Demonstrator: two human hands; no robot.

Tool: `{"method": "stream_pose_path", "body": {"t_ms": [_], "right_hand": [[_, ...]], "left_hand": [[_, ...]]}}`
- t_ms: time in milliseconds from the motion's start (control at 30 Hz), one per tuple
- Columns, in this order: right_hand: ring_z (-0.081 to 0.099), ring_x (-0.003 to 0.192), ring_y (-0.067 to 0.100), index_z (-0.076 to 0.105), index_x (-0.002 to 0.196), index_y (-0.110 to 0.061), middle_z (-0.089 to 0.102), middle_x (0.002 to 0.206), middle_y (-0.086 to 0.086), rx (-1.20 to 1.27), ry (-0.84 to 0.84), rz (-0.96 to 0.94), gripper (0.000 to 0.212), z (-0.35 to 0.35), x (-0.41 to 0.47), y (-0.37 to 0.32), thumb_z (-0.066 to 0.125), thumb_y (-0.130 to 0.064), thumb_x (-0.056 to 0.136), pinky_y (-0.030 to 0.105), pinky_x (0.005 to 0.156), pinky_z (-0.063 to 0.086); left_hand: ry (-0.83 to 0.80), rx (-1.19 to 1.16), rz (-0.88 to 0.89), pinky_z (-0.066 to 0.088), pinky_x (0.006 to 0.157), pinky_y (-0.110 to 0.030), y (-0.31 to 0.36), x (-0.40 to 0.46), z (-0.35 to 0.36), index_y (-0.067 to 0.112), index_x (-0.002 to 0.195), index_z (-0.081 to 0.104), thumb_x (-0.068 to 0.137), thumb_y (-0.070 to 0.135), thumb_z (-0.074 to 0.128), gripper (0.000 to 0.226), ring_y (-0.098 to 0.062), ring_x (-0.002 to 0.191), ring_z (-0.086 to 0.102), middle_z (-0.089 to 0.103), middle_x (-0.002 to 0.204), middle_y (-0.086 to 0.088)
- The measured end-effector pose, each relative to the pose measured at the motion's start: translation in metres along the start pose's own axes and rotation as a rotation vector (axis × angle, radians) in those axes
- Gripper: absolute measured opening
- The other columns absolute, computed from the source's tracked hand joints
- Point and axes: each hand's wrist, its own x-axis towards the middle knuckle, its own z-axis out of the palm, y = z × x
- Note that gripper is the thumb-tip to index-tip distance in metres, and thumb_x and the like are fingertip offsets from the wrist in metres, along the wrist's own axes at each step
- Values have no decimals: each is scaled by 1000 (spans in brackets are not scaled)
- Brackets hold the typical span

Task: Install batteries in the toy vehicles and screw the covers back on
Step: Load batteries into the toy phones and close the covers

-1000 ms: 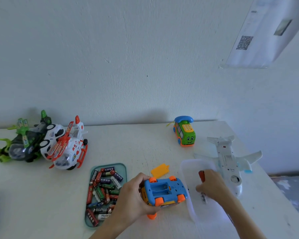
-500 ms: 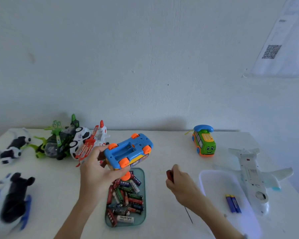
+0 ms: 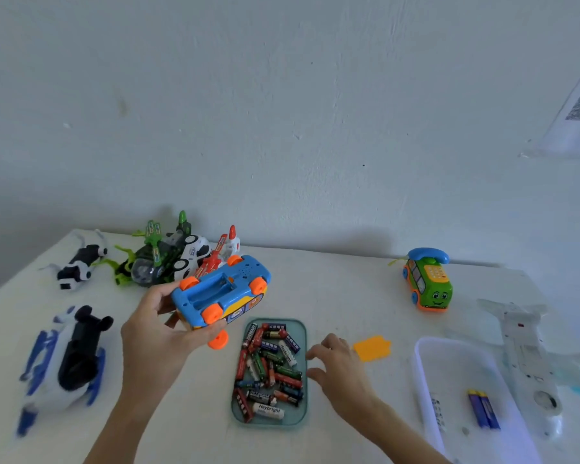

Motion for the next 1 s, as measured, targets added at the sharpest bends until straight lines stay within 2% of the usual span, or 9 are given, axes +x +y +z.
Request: {"method": "stream_pose_path", "body": {"t_ms": [100, 233, 333, 433, 533, 633, 733, 833, 1000], "right_hand": [[41, 109, 13, 61, 122, -23, 45, 113, -5, 75, -51, -21, 34, 9, -5, -5, 53, -41, 94, 23, 94, 36], [42, 108, 13, 60, 122, -22, 44, 113, -5, 98, -61, 3, 39, 17, -6, -8, 55, -45, 92, 22, 88, 37], [47, 101, 12, 58, 113, -21, 47, 111, -5, 162, -4, 12, 25, 21, -6, -10, 55, -37, 93, 22, 80, 41], [50, 93, 13, 59, 102, -19, 49, 106, -5, 211, 57, 5, 11, 24, -7, -12, 53, -26, 95, 28, 78, 46], [49, 95, 12, 63, 98, -20, 47, 105, -7, 226, 76, -29, 11, 26, -9, -11, 56, -28, 94, 26, 79, 45], [43, 101, 11, 67, 96, -24, 42, 108, -11, 224, 84, -116, 12, 24, -15, -9, 62, -32, 90, 20, 83, 37], [37, 109, 13, 68, 109, -32, 40, 121, -11, 70, 30, -175, 23, 23, -20, -10, 56, -41, 92, 21, 86, 26], [36, 112, 13, 64, 118, -31, 40, 122, -10, 37, 41, -140, 31, 22, -22, -11, 52, -45, 92, 24, 91, 30], [47, 105, 16, 66, 109, -23, 51, 108, -7, 109, 157, -99, 19, 27, -19, -7, 56, -29, 94, 27, 91, 38]], "left_hand": [[0, -10, -11, 50, 73, -18, 0, -2, 0, 19, 114, 63, 48, 11, 94, 73, 2, 92, 62, 68, 102, 8], [-1, -9, -39, 51, 74, -20, -3, -4, 1, 19, 112, 63, 49, 10, 94, 71, 4, 92, 62, 68, 102, 8], [6, 1, -45, 51, 75, -21, -4, -5, -1, 20, 112, 63, 49, 9, 93, 70, 6, 92, 61, 68, 100, 10], [3, 9, -49, 51, 78, -24, -5, -5, -2, 19, 112, 62, 50, 9, 93, 69, 6, 93, 60, 67, 100, 10], [6, 18, -54, 50, 76, -23, -7, -6, -3, 19, 112, 63, 50, 10, 93, 69, 4, 92, 61, 68, 101, 9], [7, 18, -66, 51, 76, -24, -8, -7, -2, 19, 112, 63, 49, 11, 93, 70, 3, 92, 61, 68, 102, 7], [1, 31, -70, 51, 75, -23, -11, -9, 0, 18, 112, 62, 48, 12, 93, 71, 3, 92, 61, 68, 102, 5], [-7, 40, -70, 53, 76, -25, -11, -10, 1, 16, 114, 62, 48, 15, 93, 73, -2, 93, 62, 68, 103, 4], [-18, 44, -57, 53, 73, -23, -10, -10, 1, 17, 113, 62, 47, 17, 93, 72, 2, 93, 61, 68, 101, 7]]}}
